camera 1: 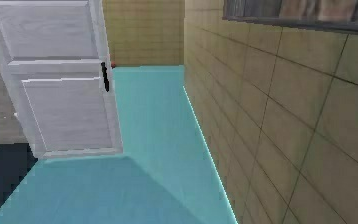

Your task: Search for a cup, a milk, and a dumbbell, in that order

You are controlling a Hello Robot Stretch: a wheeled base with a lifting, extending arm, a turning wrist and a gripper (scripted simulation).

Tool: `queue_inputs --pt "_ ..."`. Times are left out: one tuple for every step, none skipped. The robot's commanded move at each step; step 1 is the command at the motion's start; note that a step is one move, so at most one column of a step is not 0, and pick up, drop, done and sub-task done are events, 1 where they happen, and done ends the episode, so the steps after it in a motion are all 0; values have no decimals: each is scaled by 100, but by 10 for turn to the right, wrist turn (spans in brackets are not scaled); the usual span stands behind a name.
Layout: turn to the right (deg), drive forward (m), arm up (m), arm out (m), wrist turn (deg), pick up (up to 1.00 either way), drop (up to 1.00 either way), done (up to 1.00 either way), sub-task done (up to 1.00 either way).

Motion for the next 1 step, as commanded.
queue_inputs --pt "0 30 0 0 0 0 0 0 0"
